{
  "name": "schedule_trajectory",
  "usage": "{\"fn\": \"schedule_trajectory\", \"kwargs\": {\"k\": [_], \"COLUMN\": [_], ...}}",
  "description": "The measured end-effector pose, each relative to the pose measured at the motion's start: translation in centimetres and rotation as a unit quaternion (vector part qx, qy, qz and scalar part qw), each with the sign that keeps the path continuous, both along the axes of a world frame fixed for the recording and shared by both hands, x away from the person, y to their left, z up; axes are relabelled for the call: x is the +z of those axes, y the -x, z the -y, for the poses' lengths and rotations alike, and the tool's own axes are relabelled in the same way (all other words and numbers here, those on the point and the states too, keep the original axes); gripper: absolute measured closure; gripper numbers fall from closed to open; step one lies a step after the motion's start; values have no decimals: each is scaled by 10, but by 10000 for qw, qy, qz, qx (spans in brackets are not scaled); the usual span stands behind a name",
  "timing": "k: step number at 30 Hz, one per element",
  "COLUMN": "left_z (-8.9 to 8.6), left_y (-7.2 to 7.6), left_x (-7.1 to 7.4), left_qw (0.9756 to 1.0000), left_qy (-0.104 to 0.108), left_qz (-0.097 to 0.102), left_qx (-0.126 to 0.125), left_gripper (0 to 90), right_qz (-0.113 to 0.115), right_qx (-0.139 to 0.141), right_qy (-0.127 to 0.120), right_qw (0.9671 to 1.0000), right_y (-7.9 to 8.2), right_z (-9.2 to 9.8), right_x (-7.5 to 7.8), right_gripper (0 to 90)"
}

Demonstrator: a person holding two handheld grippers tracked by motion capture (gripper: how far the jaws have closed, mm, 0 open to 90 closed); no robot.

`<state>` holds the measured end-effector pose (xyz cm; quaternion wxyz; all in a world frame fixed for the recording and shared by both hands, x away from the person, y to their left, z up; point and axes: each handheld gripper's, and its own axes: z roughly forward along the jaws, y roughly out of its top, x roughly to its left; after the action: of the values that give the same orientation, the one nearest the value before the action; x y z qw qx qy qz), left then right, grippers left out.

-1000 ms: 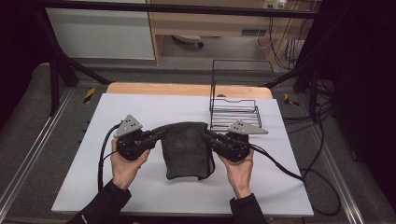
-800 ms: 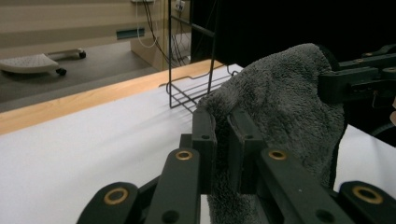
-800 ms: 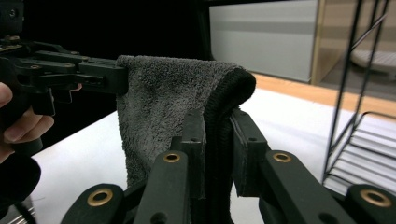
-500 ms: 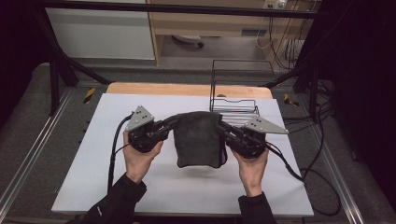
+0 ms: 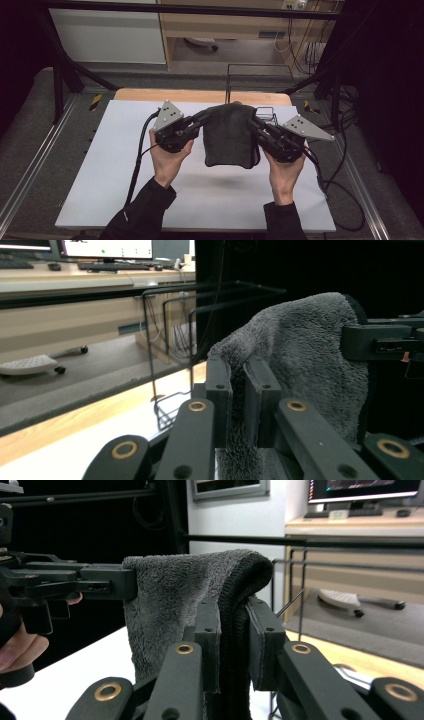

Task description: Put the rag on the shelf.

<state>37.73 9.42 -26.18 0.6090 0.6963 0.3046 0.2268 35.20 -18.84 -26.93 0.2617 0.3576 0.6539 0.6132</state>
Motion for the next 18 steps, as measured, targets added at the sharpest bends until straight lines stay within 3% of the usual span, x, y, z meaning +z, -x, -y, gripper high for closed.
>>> {"fn": "schedule_trajectory", "kwargs": {"k": [18], "left_z": [34], "left_y": [-10], "left_x": [45], "left_qw": [9972], "left_qy": [496], "left_qz": [549], "left_qx": [-140], "left_gripper": [820], "right_qz": [739], "right_qx": [-524], "right_qy": [-144], "right_qw": [9958], "right_y": [3], "right_z": [23], "right_x": [49], "right_gripper": [784]}}
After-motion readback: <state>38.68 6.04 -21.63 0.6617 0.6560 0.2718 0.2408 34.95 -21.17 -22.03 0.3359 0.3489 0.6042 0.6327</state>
